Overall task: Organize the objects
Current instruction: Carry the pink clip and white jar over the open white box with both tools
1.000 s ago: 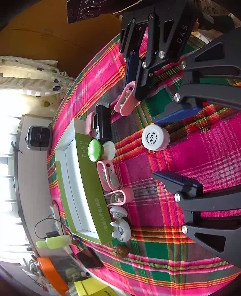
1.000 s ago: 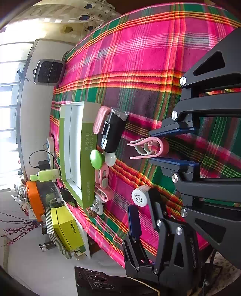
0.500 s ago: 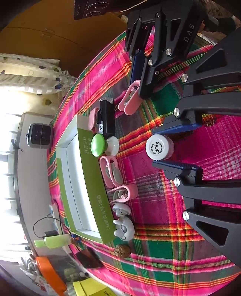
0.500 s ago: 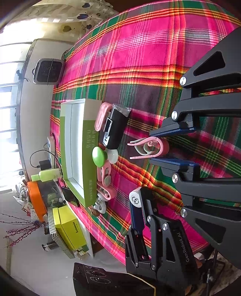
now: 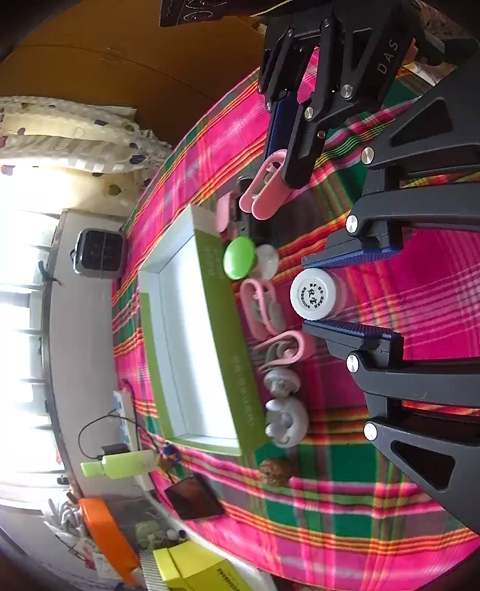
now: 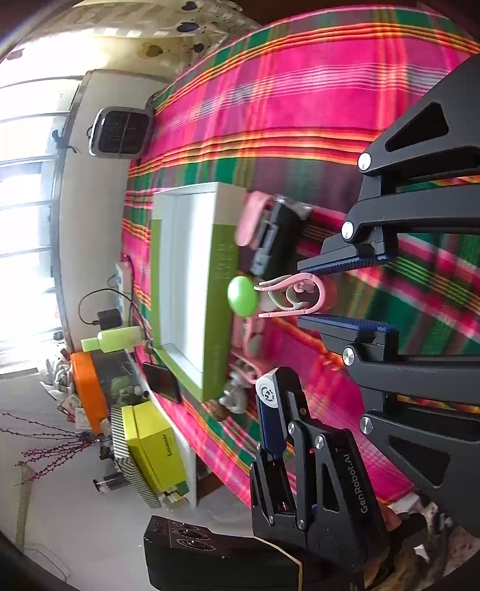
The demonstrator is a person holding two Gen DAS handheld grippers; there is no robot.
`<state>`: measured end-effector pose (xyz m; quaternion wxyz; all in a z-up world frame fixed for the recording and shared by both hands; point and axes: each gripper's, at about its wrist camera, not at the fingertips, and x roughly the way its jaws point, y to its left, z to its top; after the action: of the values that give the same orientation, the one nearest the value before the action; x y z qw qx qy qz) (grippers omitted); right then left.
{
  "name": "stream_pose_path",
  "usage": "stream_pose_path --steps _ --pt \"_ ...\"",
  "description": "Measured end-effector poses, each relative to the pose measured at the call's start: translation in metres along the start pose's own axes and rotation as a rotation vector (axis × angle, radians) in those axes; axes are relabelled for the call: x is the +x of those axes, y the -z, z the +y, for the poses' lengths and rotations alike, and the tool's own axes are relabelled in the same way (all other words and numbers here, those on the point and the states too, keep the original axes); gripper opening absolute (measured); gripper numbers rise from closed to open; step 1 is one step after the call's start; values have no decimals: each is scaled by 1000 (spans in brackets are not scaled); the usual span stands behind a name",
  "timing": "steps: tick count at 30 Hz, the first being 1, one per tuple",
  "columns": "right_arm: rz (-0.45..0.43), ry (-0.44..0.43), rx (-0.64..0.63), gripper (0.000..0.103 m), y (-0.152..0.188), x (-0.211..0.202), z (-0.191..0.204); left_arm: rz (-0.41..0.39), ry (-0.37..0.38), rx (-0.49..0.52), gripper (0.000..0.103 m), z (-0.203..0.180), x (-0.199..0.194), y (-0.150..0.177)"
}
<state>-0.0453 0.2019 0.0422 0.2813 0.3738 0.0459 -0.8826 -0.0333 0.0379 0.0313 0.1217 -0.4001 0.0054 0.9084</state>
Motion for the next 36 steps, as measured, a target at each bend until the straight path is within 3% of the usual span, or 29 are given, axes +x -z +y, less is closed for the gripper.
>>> stream_pose_path --steps 22,36 --pt "15 30 26 23 -78 54 -15 -27 -108 -80 26 57 34 -73" --pt "69 55 64 23 -118 107 -29 42 -161 -146 26 84 84 -105"
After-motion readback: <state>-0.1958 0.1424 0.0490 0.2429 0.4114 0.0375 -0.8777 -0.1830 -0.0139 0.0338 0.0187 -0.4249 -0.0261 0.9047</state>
